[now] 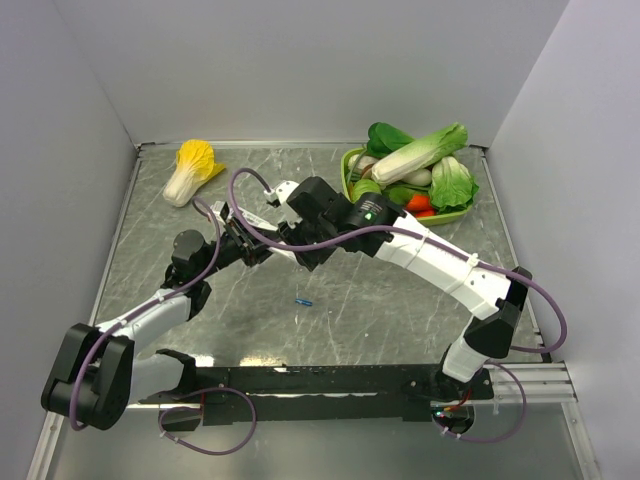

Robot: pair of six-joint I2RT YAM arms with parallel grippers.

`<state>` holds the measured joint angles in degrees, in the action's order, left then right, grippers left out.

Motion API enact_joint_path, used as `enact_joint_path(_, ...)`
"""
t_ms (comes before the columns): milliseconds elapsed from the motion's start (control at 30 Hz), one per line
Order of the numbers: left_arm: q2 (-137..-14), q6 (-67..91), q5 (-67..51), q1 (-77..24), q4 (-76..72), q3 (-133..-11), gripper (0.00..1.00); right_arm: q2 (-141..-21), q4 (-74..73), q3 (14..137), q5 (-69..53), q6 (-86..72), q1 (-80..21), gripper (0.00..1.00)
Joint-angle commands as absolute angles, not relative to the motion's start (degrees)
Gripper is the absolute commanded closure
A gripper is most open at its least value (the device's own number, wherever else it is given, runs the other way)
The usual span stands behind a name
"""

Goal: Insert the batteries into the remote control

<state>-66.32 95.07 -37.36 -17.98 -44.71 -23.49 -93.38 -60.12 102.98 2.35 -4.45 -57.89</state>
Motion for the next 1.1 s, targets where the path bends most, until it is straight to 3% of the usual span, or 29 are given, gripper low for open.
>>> enact_joint_path(0,-64.25,95.27,-38.58,-18.81,-48.78,-25.05,0.99,-94.92,-57.66,105.38,5.62,-5.98,-57.92,0.56)
enact_joint_path(467,-65.04,94.92,-41.48,-18.81,-49.83,-26.10,0.99,-93.43,-57.83,102.57,1.06,4.92,-57.66,0.55)
enact_joint_path(1067,-65.30,96.68,-41.92,-18.46,-51.86,-25.49,0.99,-92.64,-60.03,101.51,-0.70,6.42,-56.95,0.56)
